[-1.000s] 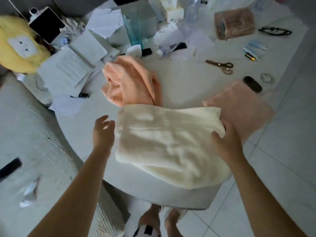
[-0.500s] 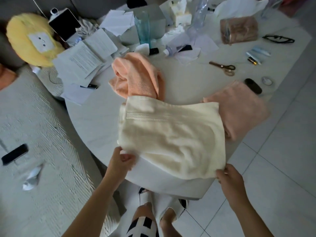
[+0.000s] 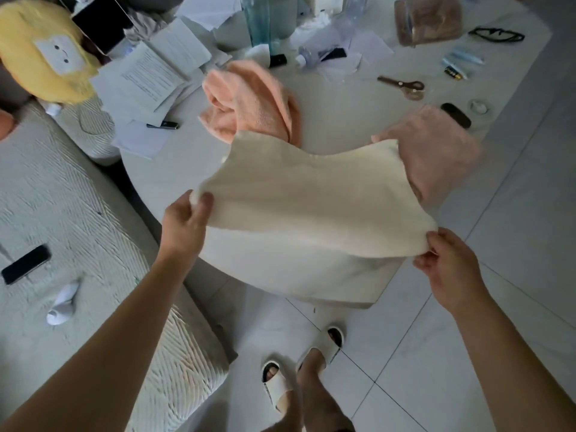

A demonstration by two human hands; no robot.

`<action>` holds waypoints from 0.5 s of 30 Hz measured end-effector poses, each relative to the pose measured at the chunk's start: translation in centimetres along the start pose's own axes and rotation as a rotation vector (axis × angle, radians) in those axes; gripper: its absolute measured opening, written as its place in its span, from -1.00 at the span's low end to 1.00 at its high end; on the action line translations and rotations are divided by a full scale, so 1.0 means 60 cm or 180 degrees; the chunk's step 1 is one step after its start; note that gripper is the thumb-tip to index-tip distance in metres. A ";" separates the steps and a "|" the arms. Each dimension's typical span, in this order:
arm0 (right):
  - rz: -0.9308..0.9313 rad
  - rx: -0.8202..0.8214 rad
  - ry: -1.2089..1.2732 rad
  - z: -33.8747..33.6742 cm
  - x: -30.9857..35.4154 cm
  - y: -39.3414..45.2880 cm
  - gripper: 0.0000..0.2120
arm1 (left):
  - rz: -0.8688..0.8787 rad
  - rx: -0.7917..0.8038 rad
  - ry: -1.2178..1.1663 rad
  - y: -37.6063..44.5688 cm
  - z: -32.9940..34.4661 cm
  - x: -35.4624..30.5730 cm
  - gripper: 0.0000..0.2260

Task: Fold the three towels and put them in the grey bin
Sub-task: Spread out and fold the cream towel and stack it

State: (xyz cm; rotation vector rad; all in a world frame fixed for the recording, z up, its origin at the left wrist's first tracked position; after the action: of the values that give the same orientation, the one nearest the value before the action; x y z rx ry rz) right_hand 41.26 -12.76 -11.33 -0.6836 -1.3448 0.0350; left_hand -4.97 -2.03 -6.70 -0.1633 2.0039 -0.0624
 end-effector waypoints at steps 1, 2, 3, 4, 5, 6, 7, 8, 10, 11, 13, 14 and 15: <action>-0.0058 -0.0118 -0.0277 -0.009 0.000 -0.004 -0.86 | -0.0181 -0.0011 0.0049 -0.008 -0.006 0.015 -0.61; -0.0042 -0.0202 -0.0709 -0.016 -0.007 -0.009 -0.87 | -0.0445 0.0031 0.0216 -0.017 -0.006 0.037 -0.61; 0.0029 -0.0246 -0.1112 -0.020 -0.021 -0.015 -0.88 | -0.0741 0.0141 0.0375 -0.028 -0.002 0.063 -0.64; 0.0170 -0.0262 -0.1395 -0.025 -0.041 -0.020 -0.87 | -0.1069 0.0231 0.0386 -0.044 0.003 0.094 -0.68; 0.0343 -0.0249 -0.1569 -0.027 -0.061 -0.025 -0.85 | -0.1365 0.0317 0.0178 -0.061 0.010 0.122 -0.72; 0.0497 -0.0208 -0.1720 -0.027 -0.077 -0.031 -0.82 | -0.1573 0.0446 -0.0093 -0.079 0.019 0.144 -0.75; 0.0603 -0.0123 -0.1844 -0.024 -0.089 -0.036 -0.78 | -0.1678 0.0669 -0.0299 -0.094 0.030 0.158 -0.76; 0.0664 -0.0020 -0.1914 -0.019 -0.098 -0.038 -0.75 | -0.1676 0.0958 -0.0376 -0.106 0.040 0.165 -0.77; 0.0662 0.0088 -0.1947 -0.011 -0.103 -0.039 -0.79 | -0.1578 0.1432 -0.0338 -0.121 0.053 0.168 -0.71; 0.0582 0.0059 -0.1922 -0.008 -0.100 -0.039 -0.82 | -0.1532 0.1489 -0.0324 -0.125 0.050 0.168 -0.70; 0.0377 -0.0168 -0.1670 -0.013 -0.088 -0.043 -0.83 | -0.1481 0.1362 -0.0520 -0.132 0.036 0.170 -0.76; 0.0349 -0.0289 -0.1579 -0.018 -0.087 -0.048 -0.84 | -0.1486 0.1279 -0.0575 -0.137 0.030 0.175 -0.78; 0.0393 -0.0342 -0.1609 -0.020 -0.089 -0.053 -0.84 | -0.1516 0.1241 -0.0500 -0.142 0.027 0.183 -0.79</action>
State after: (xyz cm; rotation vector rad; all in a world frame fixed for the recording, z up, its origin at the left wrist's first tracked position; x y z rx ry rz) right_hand 39.88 -17.99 -14.60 -0.8851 -1.7948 0.2500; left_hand -7.38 -12.01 -16.25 -0.3775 1.7220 -0.7154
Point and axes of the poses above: each hand's wrist, its own y-axis towards the middle knuckle, its own z-axis out of the palm, x = y × z, the point moved 8 cm from there along y, towards the middle knuckle, and after that the axes turned 7 degrees about x, right-handed, at the moved point
